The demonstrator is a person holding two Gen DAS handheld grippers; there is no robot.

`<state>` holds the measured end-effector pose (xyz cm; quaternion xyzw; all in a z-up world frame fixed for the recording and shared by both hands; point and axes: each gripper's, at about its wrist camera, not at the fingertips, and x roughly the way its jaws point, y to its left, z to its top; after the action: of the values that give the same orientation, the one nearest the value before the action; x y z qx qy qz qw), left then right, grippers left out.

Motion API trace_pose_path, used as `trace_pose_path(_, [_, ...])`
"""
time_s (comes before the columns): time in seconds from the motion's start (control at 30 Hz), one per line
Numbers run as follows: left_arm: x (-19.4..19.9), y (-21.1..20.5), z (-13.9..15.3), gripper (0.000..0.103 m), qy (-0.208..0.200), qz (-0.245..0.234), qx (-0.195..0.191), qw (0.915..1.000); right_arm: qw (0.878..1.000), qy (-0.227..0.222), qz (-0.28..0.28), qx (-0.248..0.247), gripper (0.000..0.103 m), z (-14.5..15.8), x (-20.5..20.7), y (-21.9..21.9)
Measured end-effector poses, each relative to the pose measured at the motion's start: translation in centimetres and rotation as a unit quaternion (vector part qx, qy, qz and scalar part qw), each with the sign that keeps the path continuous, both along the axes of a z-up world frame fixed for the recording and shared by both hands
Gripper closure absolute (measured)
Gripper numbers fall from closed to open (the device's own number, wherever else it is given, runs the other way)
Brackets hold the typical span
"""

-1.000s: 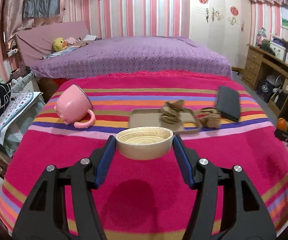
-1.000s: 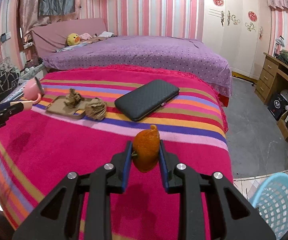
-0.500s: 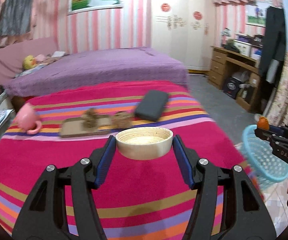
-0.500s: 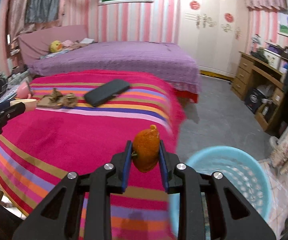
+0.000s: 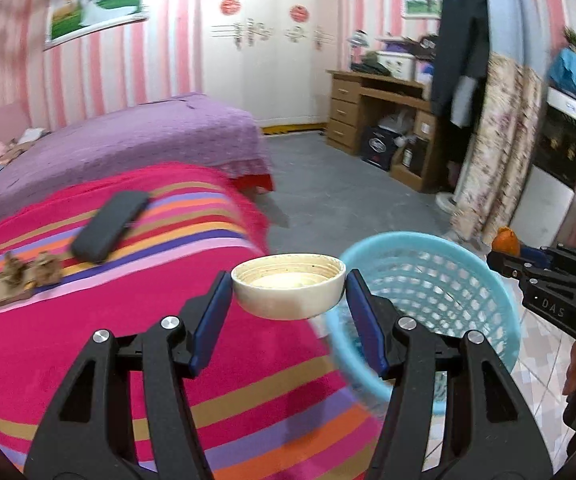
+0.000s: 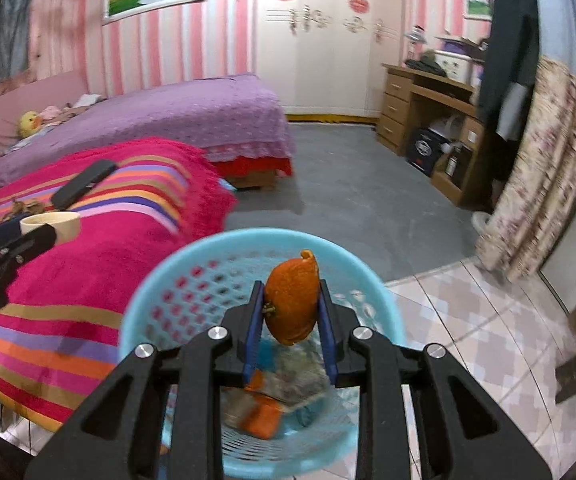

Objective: Collect trash
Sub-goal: 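Carry both items over the blue basket and open both tools to drop them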

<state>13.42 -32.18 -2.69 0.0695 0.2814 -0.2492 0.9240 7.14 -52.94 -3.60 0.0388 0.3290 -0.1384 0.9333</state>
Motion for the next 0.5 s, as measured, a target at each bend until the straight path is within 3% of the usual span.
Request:
trace_pose_path(0.27, [0.0, -6.2, -2.2, 0.043, 0.033, -0.052, 0.010, 0.9981, 0.999, 0.011, -0.035, 0.012, 0.077, -1.7, -1.0, -3.3])
trace_pose_path(0.37, [0.3, -6.6, -2.4, 0.017, 0.031, -0.047, 0.023, 0.9982, 0.999, 0.012, -0.039, 0.015, 0.077, -2.0, -1.2, -3.6])
trace_pose_path(0.5, [0.7, -5.2, -1.6, 0.014, 0.015, -0.030, 0.022, 0.9992, 0.999, 0.013, -0.035, 0.018, 0.077, -2.5, -0.7, -3.1])
